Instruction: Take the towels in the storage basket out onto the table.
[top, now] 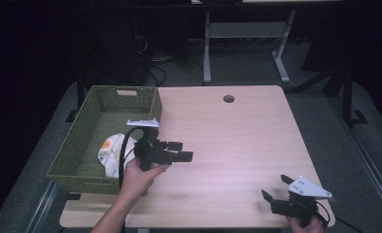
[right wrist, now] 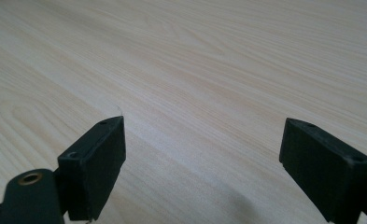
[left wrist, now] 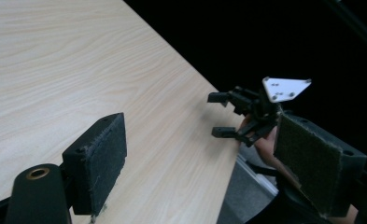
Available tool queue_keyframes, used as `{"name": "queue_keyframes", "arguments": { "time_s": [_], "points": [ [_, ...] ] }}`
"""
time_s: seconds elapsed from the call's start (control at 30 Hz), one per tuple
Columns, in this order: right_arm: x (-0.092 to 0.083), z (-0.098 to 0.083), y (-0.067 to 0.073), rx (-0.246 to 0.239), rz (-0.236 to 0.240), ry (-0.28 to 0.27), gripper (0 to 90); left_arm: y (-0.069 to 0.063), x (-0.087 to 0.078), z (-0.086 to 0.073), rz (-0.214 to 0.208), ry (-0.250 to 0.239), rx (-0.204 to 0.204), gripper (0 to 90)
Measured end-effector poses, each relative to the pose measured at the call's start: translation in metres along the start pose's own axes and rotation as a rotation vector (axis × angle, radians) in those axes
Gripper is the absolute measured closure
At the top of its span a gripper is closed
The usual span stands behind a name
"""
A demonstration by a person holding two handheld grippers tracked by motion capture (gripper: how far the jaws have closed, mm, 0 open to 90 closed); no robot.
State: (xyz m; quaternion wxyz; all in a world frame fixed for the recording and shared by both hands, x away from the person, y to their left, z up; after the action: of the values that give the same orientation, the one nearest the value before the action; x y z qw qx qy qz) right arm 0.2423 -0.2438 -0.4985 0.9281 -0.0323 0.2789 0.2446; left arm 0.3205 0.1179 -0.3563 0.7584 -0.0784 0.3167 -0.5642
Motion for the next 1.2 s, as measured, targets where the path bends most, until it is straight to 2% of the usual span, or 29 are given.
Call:
{"name": "queue_keyframes", "arguments": {
  "time_s": [0.37, 0.63, 0.67, 0.73, 0.9, 1.2],
  "points": [
    [0.000, 0.000, -0.001, -0.001, -0.003, 0.001, 14.1, 0.007, -0.021, 0.004, 0.012, -0.011, -0.019, 16.6],
    [0.000, 0.000, -0.002, 0.000, -0.004, 0.000, 14.1, 0.021, -0.042, 0.004, 0.036, -0.018, -0.038, 16.6],
    [0.000, 0.000, -0.002, 0.000, -0.004, 0.000, 14.1, 0.022, -0.044, 0.005, 0.039, -0.031, -0.049, 16.7],
    [0.000, 0.000, -0.002, -0.001, -0.005, 0.001, 14.1, 0.025, -0.048, 0.004, 0.028, -0.029, -0.052, 16.7],
    [0.000, 0.000, -0.002, -0.006, -0.006, 0.003, 14.1, 0.034, -0.059, 0.005, 0.040, -0.020, -0.062, 16.7],
    [0.001, -0.001, -0.001, -0.005, -0.005, 0.009, 14.1, 0.049, -0.090, 0.006, 0.114, -0.032, -0.074, 16.7]
  ]
}}
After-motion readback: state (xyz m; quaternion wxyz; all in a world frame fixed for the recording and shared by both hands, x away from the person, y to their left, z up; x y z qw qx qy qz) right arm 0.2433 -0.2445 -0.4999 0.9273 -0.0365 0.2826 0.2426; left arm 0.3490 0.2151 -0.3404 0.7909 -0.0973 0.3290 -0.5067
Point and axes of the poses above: each handheld gripper's, and its own axes: x roughly forward along the jaws, z roughly out of its top, y roughly to its left, the point moved 5 cm from there along x, roughly forward along the jaws, and after that the axes turned 7 degrees about x, right-handed, at the moved point
